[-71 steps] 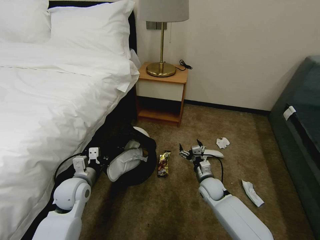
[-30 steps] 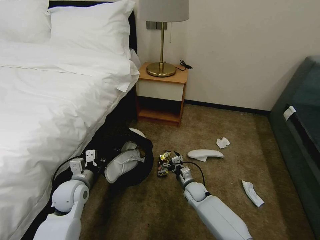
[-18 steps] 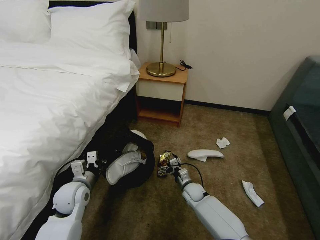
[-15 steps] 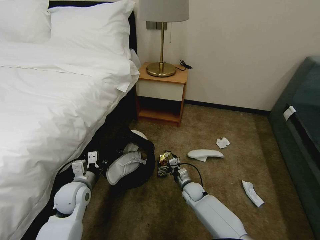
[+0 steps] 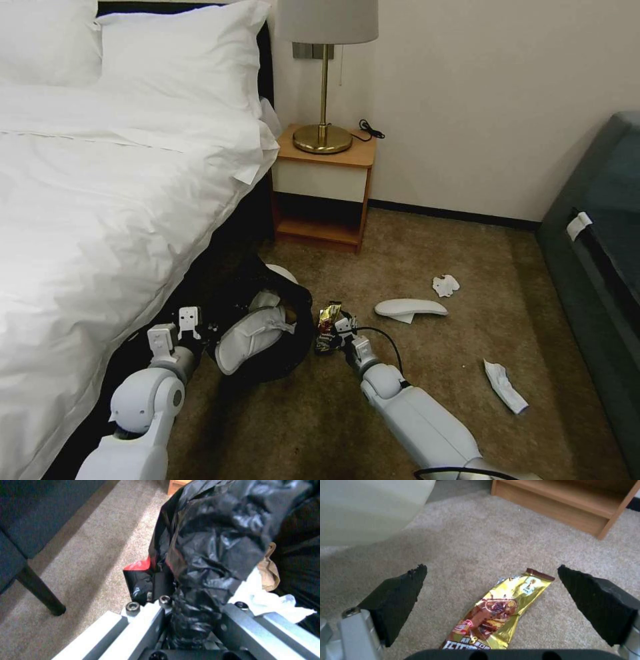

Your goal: Pick up the trash bin, then pick up the garbage on the floor and place it into the trash bin.

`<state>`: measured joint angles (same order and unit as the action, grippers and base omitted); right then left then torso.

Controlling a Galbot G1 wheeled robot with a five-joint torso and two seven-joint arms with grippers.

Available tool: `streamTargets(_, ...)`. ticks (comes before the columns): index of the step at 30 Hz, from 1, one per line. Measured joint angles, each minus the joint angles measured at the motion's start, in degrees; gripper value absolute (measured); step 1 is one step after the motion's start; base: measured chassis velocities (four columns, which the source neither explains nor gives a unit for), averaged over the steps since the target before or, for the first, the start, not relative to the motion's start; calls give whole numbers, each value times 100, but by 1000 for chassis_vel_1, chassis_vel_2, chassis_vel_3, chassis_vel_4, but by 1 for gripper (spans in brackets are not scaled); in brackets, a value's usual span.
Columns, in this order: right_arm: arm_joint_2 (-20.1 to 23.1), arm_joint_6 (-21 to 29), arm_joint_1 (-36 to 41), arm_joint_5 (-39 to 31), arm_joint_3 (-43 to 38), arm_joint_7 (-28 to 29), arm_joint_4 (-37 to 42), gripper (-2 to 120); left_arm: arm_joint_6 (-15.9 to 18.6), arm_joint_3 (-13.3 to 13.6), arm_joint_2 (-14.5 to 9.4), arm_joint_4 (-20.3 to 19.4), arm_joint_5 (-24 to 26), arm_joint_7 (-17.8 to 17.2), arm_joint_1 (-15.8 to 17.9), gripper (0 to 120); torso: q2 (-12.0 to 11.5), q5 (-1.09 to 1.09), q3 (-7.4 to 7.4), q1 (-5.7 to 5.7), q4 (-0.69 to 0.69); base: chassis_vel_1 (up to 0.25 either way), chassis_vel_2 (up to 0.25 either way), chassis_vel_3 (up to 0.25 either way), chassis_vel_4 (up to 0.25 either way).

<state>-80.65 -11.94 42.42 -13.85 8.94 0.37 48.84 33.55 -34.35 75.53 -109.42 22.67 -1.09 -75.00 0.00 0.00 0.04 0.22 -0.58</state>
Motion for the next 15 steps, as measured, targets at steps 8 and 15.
streamTargets(8, -141, -66, -144, 65, -81, -71, -363, 100, 0, -40, 12, -91, -40, 6, -77, 0, 0, 0, 0, 0, 0, 0, 0, 0, 0)
streamTargets(15, -344, -37, -302, 44, -230, -74, -672, 100, -4, -67, 88, -135, -144, 33, -163, 0, 0, 0, 0, 0, 0, 0, 0, 0, 0)
